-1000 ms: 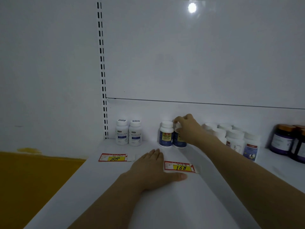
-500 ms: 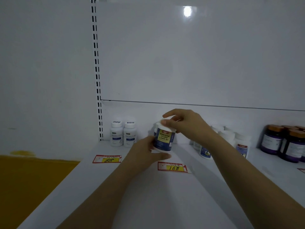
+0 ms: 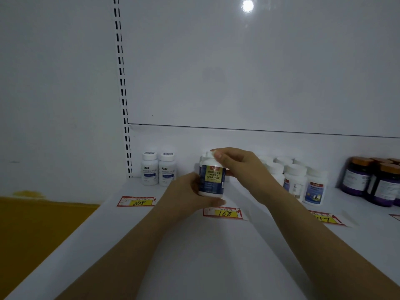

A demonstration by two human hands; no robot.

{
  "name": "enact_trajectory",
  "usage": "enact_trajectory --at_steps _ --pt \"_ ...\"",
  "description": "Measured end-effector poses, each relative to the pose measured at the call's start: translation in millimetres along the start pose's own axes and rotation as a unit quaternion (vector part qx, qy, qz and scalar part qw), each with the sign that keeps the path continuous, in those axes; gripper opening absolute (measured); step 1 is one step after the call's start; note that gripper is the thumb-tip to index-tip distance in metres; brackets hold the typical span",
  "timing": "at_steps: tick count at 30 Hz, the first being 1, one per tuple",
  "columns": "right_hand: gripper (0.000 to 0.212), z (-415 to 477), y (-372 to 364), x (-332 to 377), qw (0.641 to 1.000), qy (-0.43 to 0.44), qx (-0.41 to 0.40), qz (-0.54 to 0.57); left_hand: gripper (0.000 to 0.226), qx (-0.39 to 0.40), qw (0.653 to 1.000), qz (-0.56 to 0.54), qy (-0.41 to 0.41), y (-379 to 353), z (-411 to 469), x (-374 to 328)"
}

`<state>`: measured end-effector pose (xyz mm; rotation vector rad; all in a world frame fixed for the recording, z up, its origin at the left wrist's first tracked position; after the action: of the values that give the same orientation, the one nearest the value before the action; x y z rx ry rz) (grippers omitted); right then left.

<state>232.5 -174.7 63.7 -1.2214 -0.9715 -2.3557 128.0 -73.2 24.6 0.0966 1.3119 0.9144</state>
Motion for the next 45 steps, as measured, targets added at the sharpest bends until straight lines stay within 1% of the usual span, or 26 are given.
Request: enact_trajectory --at_steps 6,8,10,12,13,15,17,18,20,22,23,25,27,29,31,34,36,38,40,42,44,45 --pt "0.032 1.3 -2.9 1.3 1.000 -0.011 -0.008 0.013 0.044 -0.014 1.000 -0.012 -0.009 1.9 -0.7 -0.9" --pt "0.031 2.2 -2.0 1.0 0.999 -0.018 -0.024 0.014 0.044 -0.016 1.000 -0.019 -0.010 2.4 -0.6 -2.1" --pt "0.030 2.3 1.2 1.0 0.998 -0.027 -0.036 0.040 0.040 0.004 0.999 -0.045 -0.003 1.2 -0.3 -2.0" --pt "0.025 1.9 2.6 1.1 0.995 -0.026 -0.021 0.091 0.033 0.044 0.995 -0.090 0.016 -1.5 -0.1 -1.8" --pt "0.024 1.2 2.9 1.8 0.994 -0.021 -0.009 0.111 0.032 0.064 0.992 -0.106 0.021 -3.0 -0.1 -1.5" --pt "0.024 0.6 1.8 4.3 0.990 -0.012 0.018 0.142 0.040 0.082 0.988 -0.128 0.028 -4.5 -0.7 -2.0" --pt "0.024 0.4 -1.1 7.3 0.988 -0.006 0.036 0.150 0.045 0.066 0.987 -0.146 0.025 -2.5 -0.5 -1.6" --pt "0.024 0.6 -3.2 8.6 0.990 -0.004 0.037 0.137 0.044 0.049 0.988 -0.148 0.020 -1.3 0.0 -1.2" --pt "0.021 1.4 -6.0 10.6 0.997 0.002 0.012 0.075 0.043 0.017 0.992 -0.121 0.011 0.0 -0.3 -2.2" --pt "0.020 2.8 -5.1 9.9 0.999 0.014 -0.024 0.036 0.048 -0.003 0.997 -0.082 0.000 -0.9 -0.1 -3.4" --pt "0.018 3.4 -3.4 9.5 0.998 0.018 -0.032 0.042 0.050 -0.011 0.997 -0.077 0.001 -0.4 -0.2 -3.4" --pt "0.013 3.3 1.3 9.1 0.995 0.023 -0.027 0.089 0.051 -0.011 0.994 -0.105 0.016 1.7 1.1 -2.2" --pt "0.016 2.8 4.7 8.0 0.991 0.026 -0.010 0.131 0.045 0.024 0.989 -0.146 0.027 1.1 2.6 -1.6" --pt "0.020 2.4 5.0 8.2 0.986 0.027 0.014 0.162 0.039 0.047 0.987 -0.151 0.033 0.1 0.8 -3.0" --pt "0.019 1.7 2.2 9.9 0.983 0.022 0.029 0.183 0.040 0.032 0.990 -0.136 0.030 1.0 0.0 -3.5" --pt "0.020 1.1 0.1 9.9 0.993 0.017 -0.006 0.114 0.049 -0.035 0.994 -0.098 0.022 5.2 0.2 -3.4" --pt "0.021 1.8 -0.3 6.3 0.997 0.015 -0.030 0.071 0.052 -0.057 0.995 -0.075 0.014 6.4 0.5 -4.8" --pt "0.019 3.0 0.6 2.5 0.996 0.003 -0.029 0.083 0.052 -0.038 0.995 -0.094 0.022 5.0 1.9 -4.7" --pt "0.022 3.7 3.2 1.4 0.992 -0.008 -0.010 0.127 0.049 0.007 0.990 -0.137 0.036 1.5 1.9 -4.7" --pt "0.024 3.2 5.0 2.5 0.984 -0.013 0.021 0.174 0.054 0.033 0.984 -0.166 0.053 -0.6 1.1 -4.1" --pt "0.025 1.5 2.9 4.1 0.979 -0.011 0.046 0.197 0.056 0.017 0.986 -0.162 0.046 1.0 0.8 -4.5" --pt "0.026 0.9 0.8 4.8 0.983 -0.006 0.046 0.177 0.055 -0.002 0.989 -0.144 0.038 2.3 0.9 -5.0"
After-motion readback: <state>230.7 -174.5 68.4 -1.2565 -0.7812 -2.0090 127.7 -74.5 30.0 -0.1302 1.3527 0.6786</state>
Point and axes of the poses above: each hand's wrist, its own z-axis towards the middle knuckle, its own y-axis out of the back of the hand, x = y × z, the point moved 4 cm from there along z, towards the middle knuckle, and after that the axes turned 5 degrees about -z, right-handed, at the moved point
